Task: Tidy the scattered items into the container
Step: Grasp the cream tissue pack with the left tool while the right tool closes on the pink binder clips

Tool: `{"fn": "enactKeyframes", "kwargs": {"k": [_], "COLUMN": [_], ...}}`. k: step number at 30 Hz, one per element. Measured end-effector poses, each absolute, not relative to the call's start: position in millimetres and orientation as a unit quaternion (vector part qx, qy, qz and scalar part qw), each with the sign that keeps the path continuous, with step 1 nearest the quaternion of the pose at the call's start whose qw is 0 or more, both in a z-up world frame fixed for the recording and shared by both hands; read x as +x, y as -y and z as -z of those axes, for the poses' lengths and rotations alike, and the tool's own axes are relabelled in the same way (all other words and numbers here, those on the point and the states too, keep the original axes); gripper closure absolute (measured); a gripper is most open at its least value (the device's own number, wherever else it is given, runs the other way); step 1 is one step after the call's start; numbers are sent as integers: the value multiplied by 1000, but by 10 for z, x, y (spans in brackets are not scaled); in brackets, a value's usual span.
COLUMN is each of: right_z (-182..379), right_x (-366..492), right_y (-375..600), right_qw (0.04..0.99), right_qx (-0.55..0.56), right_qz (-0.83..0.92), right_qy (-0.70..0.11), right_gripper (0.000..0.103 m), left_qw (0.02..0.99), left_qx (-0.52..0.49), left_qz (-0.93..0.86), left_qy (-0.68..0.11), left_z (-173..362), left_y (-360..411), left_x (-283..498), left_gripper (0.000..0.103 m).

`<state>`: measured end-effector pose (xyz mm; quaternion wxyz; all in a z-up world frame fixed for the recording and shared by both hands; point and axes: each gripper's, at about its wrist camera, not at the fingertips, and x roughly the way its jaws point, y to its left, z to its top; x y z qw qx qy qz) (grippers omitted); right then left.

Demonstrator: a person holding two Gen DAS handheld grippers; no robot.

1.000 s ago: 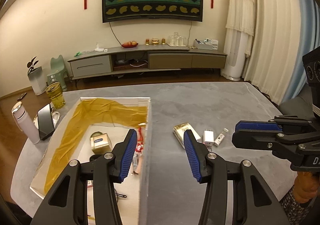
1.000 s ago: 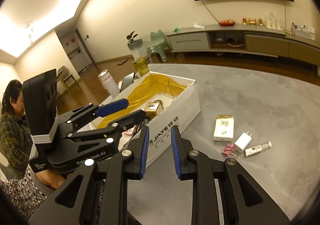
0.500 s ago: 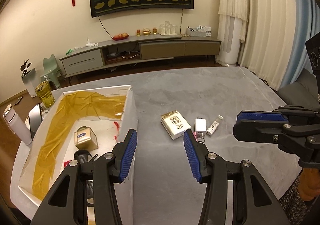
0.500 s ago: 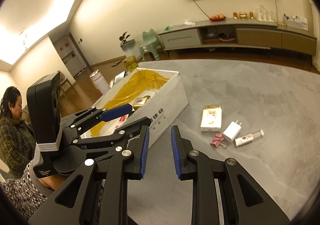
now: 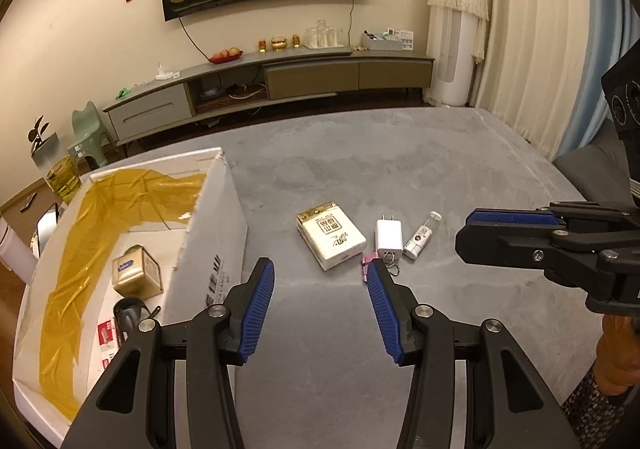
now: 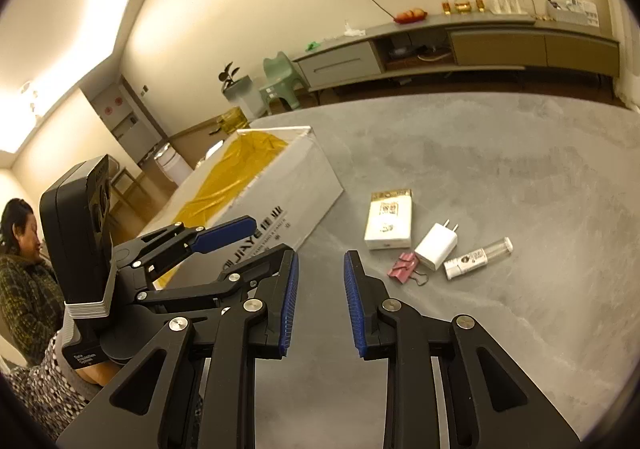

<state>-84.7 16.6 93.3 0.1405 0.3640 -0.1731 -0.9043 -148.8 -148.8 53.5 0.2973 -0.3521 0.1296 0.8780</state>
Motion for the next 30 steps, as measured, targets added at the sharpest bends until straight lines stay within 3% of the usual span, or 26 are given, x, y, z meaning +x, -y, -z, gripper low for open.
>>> {"fn": "enactKeyframes", "kwargs": {"k": [26,30], "right_z": [-340,-272], "right_x": [-1139,-1169], "right_y": [-531,-554], "right_qw": [100,95], "right_qx": [426,433], "right_qz": [875,871], "right_qy": [208,210], "right_gripper": [76,72], "left_qw": [296,299], "left_qx": [-416,-418], "left_qz": [-853,-852], "left_qy": [-105,-99], "left_z": [-56,-18], "left_y": [1181,1143], "left_x": [-1847,-1902], "left_gripper": [53,53]}}
